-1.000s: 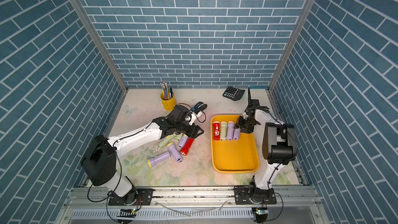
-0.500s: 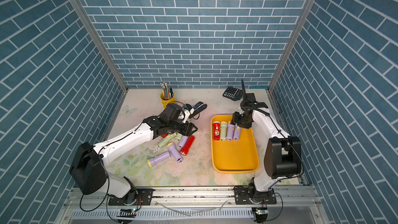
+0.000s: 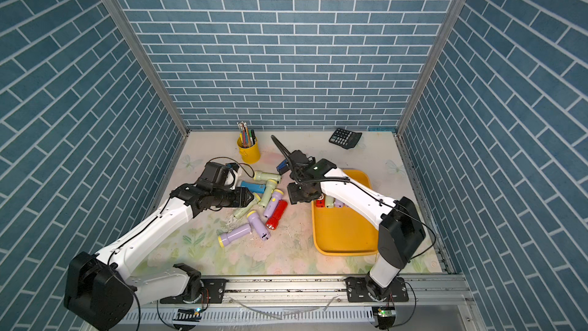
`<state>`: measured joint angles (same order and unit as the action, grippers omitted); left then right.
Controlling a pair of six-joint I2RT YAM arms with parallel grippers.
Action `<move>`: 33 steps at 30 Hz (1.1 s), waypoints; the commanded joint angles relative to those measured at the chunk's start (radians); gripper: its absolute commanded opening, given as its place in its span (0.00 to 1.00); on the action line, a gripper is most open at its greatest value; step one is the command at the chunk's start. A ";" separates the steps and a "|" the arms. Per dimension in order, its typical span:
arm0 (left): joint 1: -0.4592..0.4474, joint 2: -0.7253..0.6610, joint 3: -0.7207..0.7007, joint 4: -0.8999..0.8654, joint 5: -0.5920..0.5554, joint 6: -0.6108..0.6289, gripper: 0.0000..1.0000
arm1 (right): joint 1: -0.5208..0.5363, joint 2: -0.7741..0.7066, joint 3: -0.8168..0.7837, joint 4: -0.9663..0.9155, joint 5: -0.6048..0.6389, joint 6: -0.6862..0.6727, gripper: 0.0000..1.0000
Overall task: Put the flashlights into the storage boxes
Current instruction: Pick up the flashlight from the center of the board.
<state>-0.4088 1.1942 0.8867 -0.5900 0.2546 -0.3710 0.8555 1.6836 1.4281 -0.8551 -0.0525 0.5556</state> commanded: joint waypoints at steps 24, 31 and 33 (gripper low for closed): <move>0.110 -0.017 -0.137 0.104 0.046 -0.040 0.63 | 0.070 0.341 0.319 -0.018 -0.050 0.315 0.63; 0.173 0.009 -0.127 0.126 0.085 -0.022 0.63 | 0.069 0.402 0.342 -0.014 -0.050 0.446 0.63; 0.185 0.027 -0.113 0.122 0.093 -0.006 0.63 | 0.071 0.423 0.358 -0.016 -0.072 0.460 0.62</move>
<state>-0.2420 1.1976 0.7570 -0.4721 0.3229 -0.4091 0.9257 2.0773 1.7313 -0.8371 -0.1116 0.9184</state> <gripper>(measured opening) 0.628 0.627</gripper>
